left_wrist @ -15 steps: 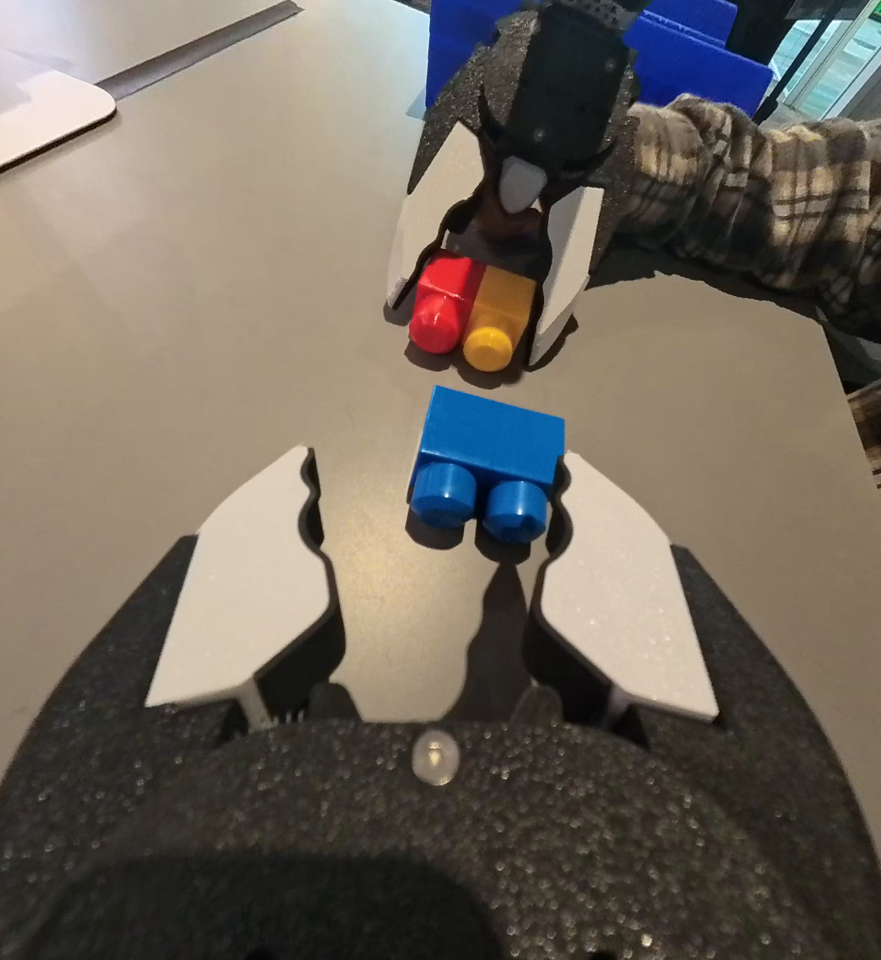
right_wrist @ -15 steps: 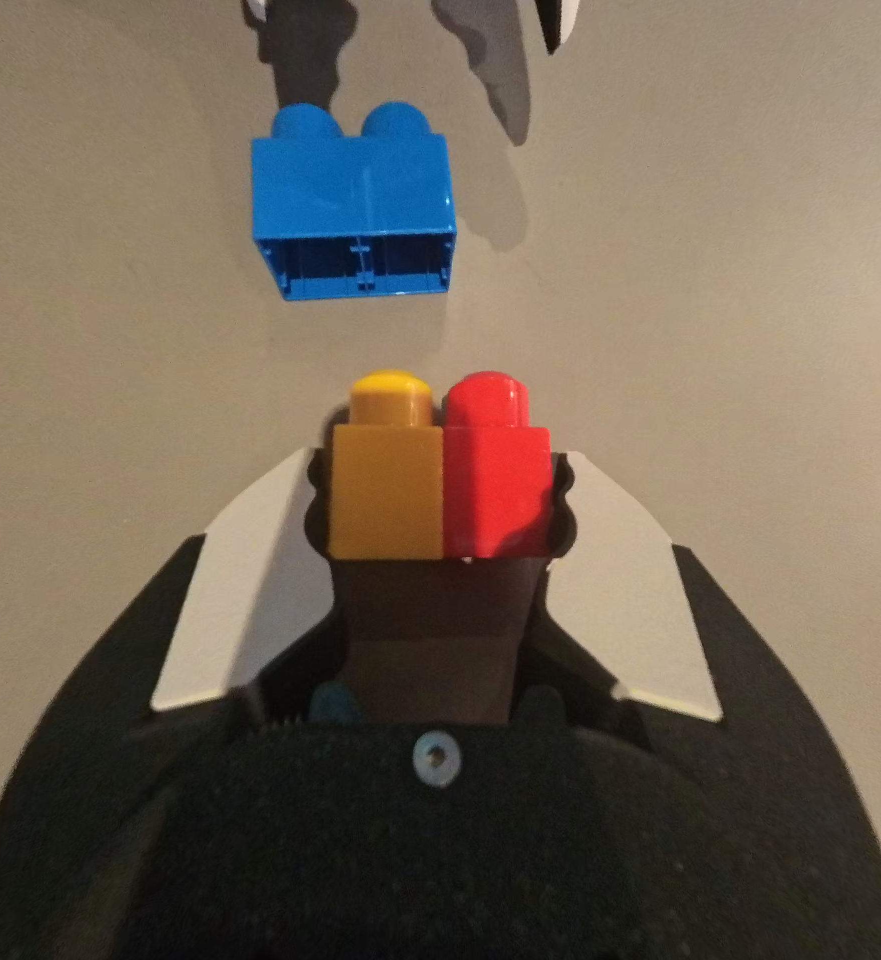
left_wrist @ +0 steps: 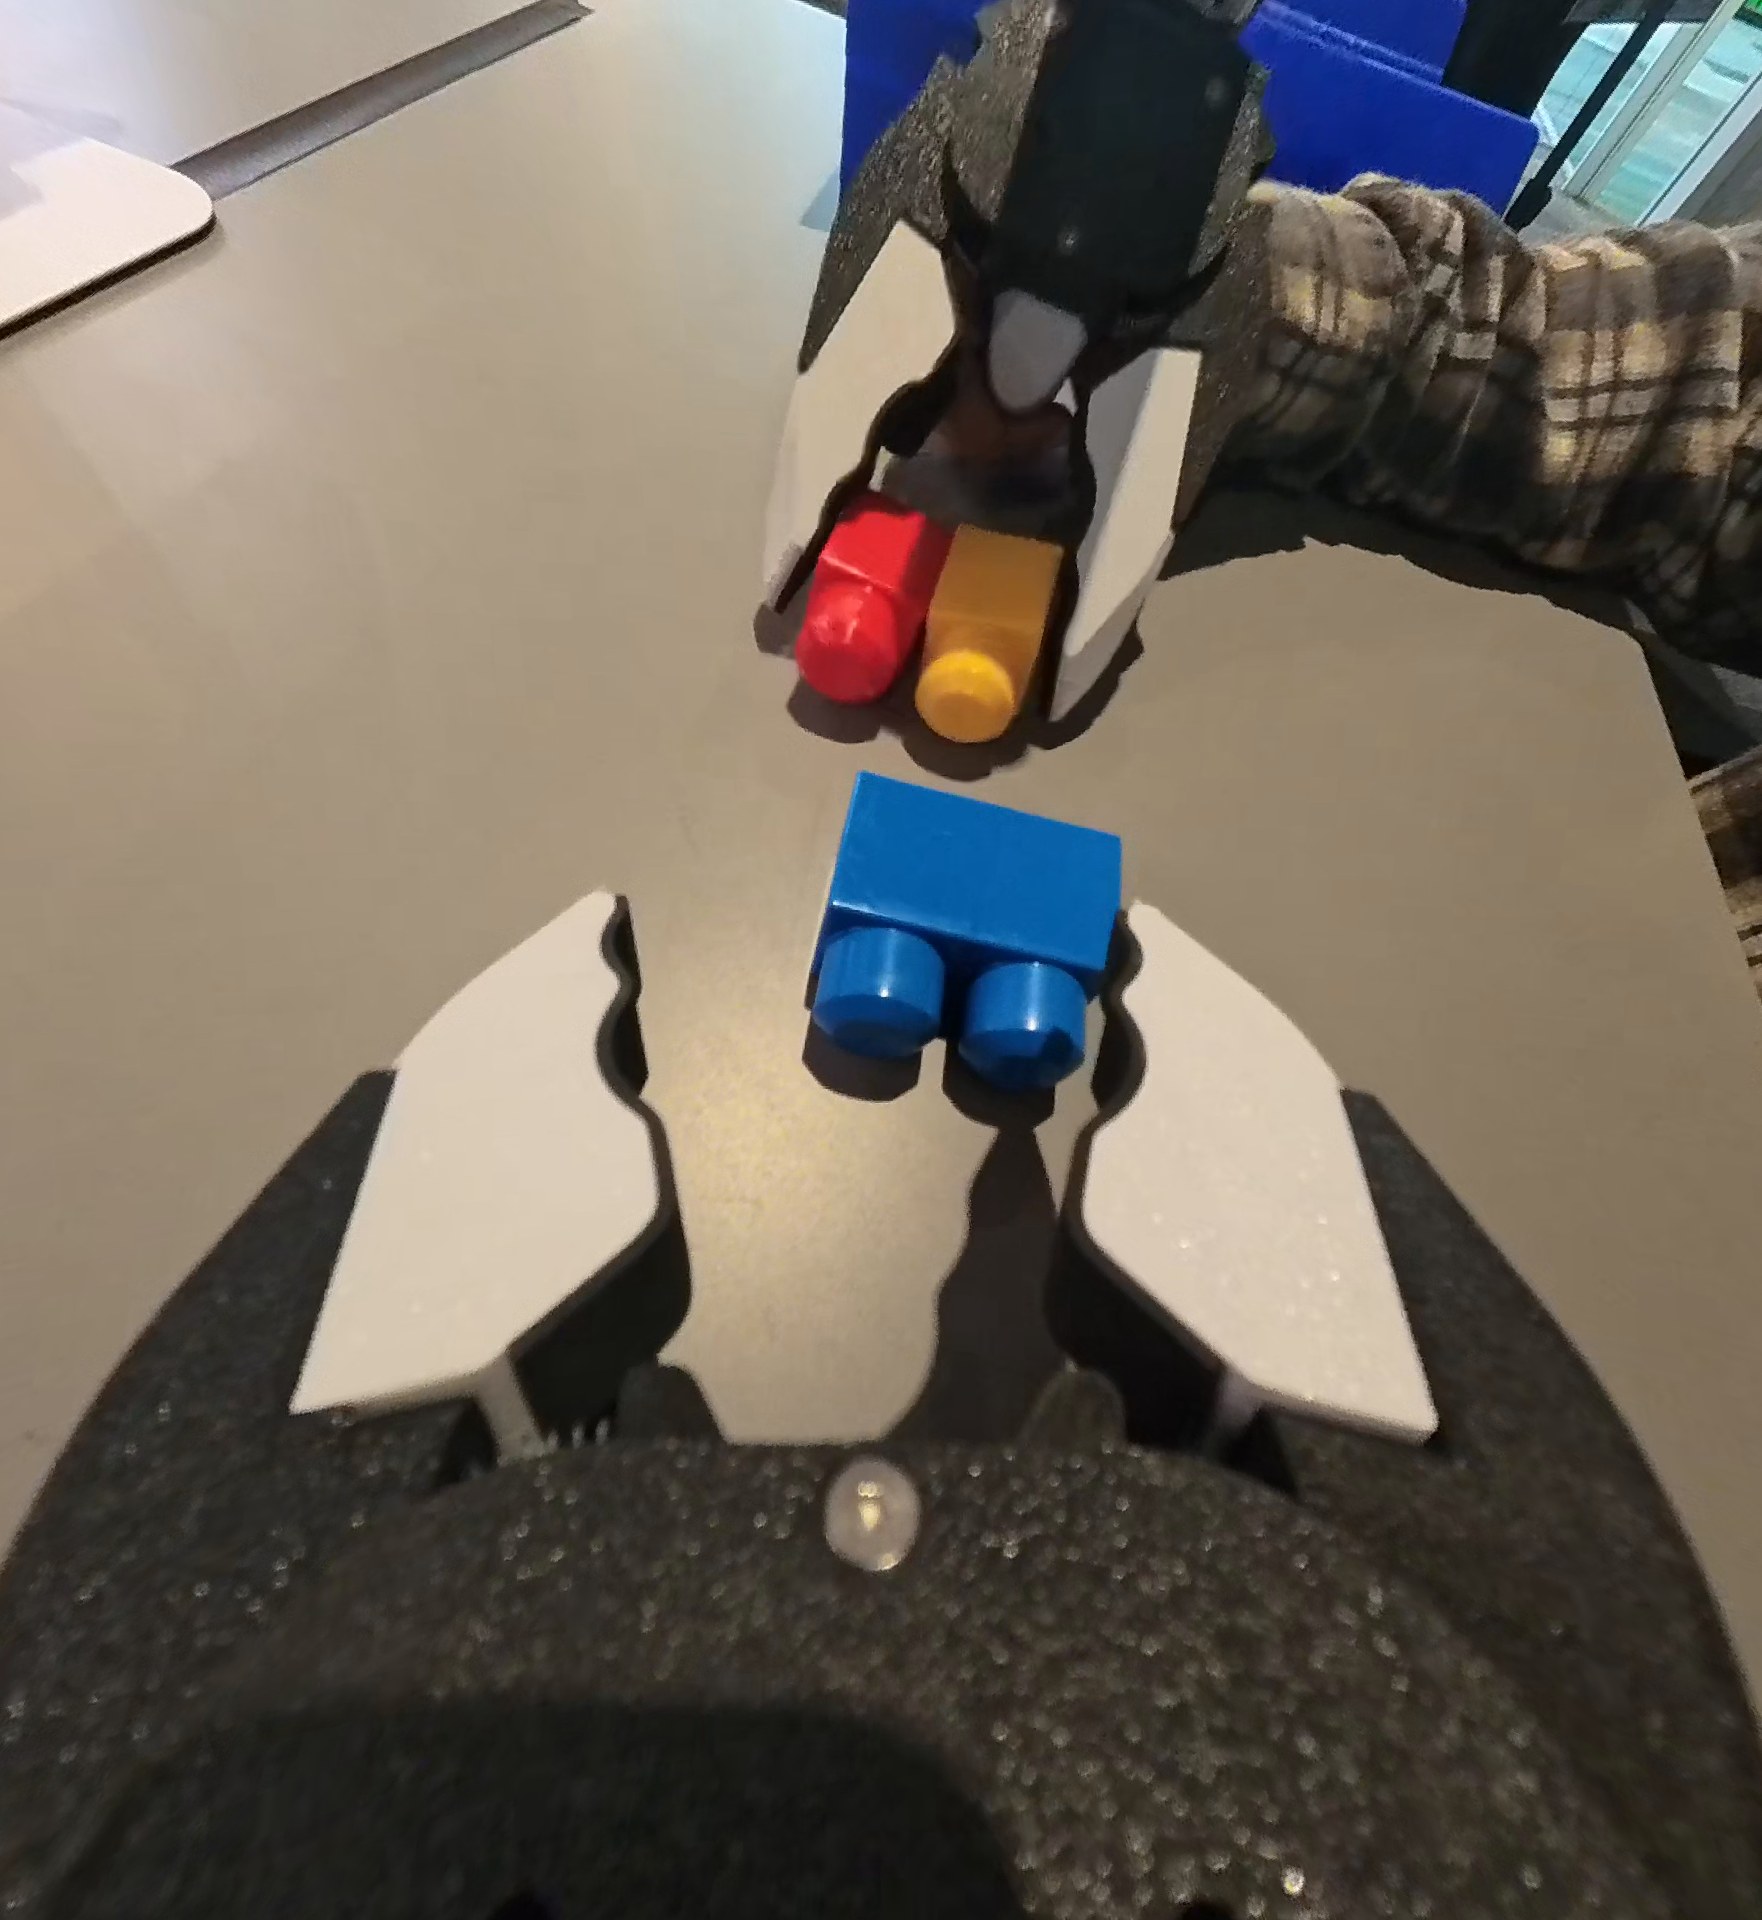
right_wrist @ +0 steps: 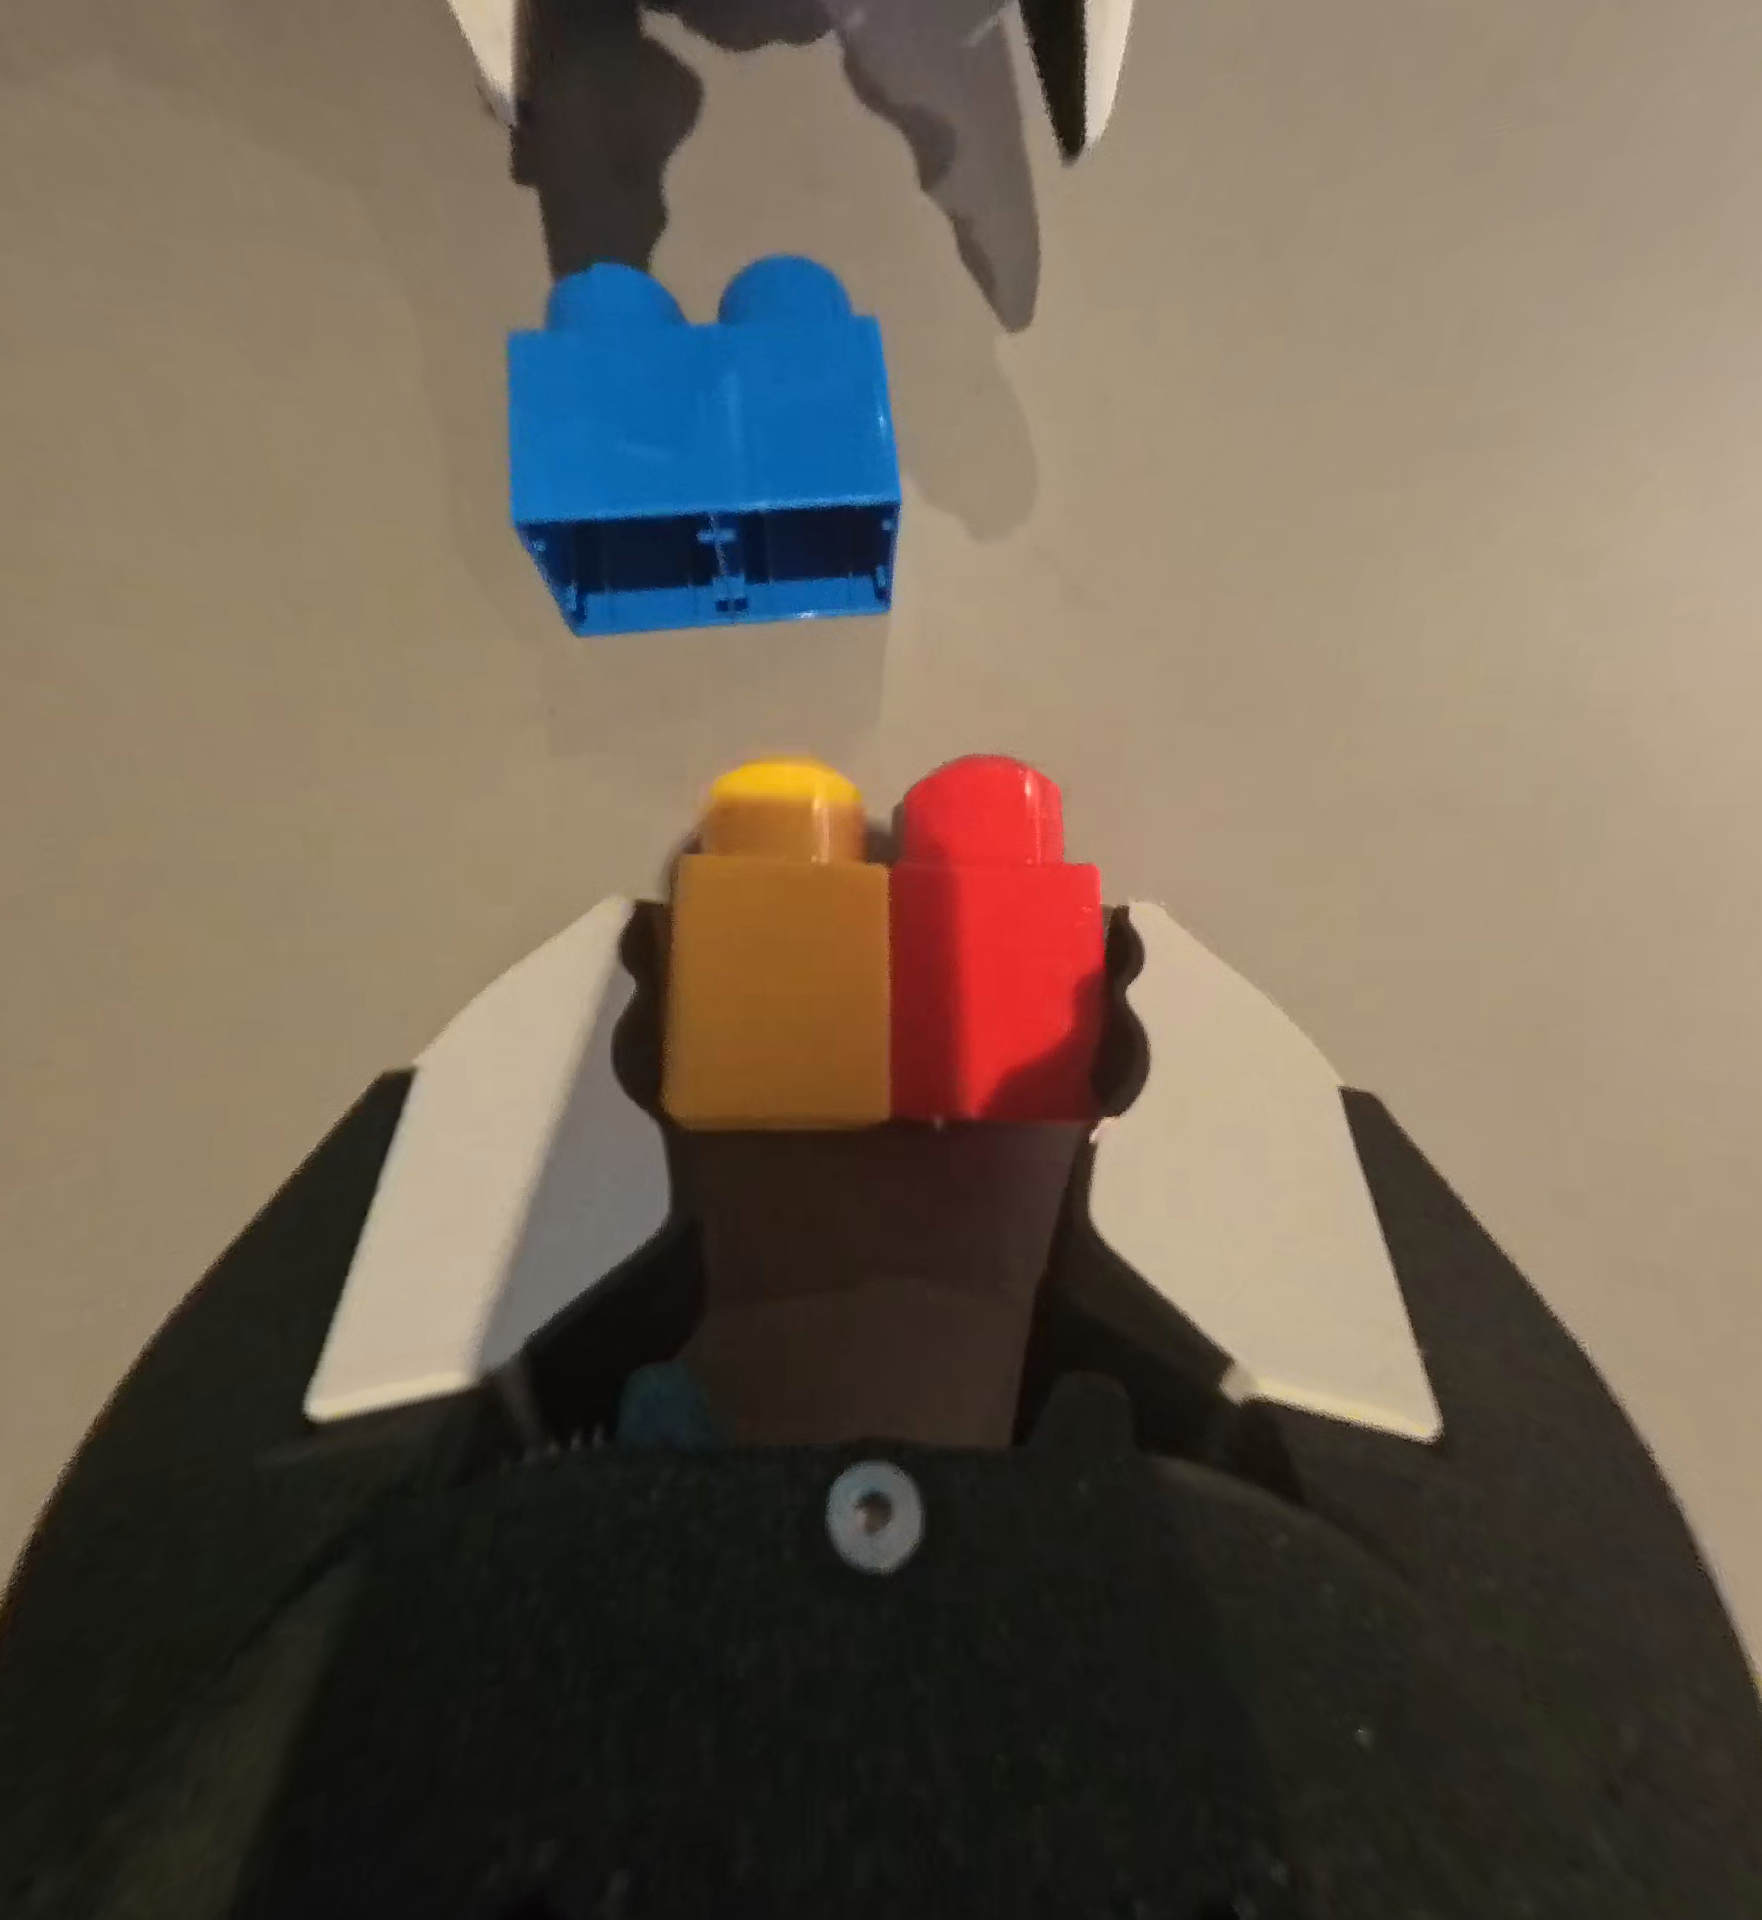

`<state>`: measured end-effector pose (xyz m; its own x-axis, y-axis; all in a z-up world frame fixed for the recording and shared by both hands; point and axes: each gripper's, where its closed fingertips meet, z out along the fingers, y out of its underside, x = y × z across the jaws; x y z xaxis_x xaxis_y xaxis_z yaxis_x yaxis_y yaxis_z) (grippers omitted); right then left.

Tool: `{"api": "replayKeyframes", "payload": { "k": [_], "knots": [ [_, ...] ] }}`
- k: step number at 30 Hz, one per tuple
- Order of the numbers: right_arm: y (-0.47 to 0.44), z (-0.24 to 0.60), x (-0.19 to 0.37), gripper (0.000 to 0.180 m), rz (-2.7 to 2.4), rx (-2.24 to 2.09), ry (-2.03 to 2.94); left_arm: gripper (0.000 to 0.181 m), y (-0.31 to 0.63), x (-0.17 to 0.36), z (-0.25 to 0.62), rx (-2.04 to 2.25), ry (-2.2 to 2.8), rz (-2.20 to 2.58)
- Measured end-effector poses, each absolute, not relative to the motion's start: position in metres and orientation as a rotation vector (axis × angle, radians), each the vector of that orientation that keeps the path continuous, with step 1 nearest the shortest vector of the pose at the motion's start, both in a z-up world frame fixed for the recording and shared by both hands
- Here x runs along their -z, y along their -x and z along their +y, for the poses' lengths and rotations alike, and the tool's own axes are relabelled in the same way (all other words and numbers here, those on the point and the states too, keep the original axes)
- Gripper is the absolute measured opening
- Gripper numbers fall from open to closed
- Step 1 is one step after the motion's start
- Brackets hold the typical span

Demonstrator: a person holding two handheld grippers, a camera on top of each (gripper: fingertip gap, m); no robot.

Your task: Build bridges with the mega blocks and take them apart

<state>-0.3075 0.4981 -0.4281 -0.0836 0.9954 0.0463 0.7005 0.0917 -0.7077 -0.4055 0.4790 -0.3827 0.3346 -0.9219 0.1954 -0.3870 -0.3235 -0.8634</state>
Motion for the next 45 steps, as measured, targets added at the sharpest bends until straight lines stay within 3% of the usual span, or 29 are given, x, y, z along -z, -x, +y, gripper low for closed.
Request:
{"api": "replayKeyframes", "payload": {
  "k": [5,9,12,15,24,29,45],
  "knots": [
    [0.307,0.495,0.431,0.088,-1.857,-0.706,1.654,0.085,0.406,0.382,0.479,0.931,1.867,1.151],
    [0.305,0.502,0.426,0.125,-1.78,-0.724,1.682,0.085,0.406,0.381,0.479,0.929,1.864,1.152],
    [0.301,0.511,0.405,0.137,-1.623,-0.768,1.646,0.085,0.406,0.377,0.48,0.931,1.851,1.143],
    [0.294,0.507,0.39,0.126,-1.525,-0.84,1.597,0.085,0.406,0.375,0.48,0.94,1.84,1.138],
    [0.286,0.501,0.423,0.108,-1.705,-0.725,1.719,0.086,0.399,0.374,0.475,0.946,1.826,1.165],
    [0.288,0.5,0.429,0.078,-1.748,-0.713,1.738,0.086,0.4,0.371,0.476,0.947,1.818,1.154],
    [0.288,0.501,0.43,0.076,-1.759,-0.644,1.704,0.087,0.398,0.378,0.475,0.938,1.839,1.175]
  ]
}}
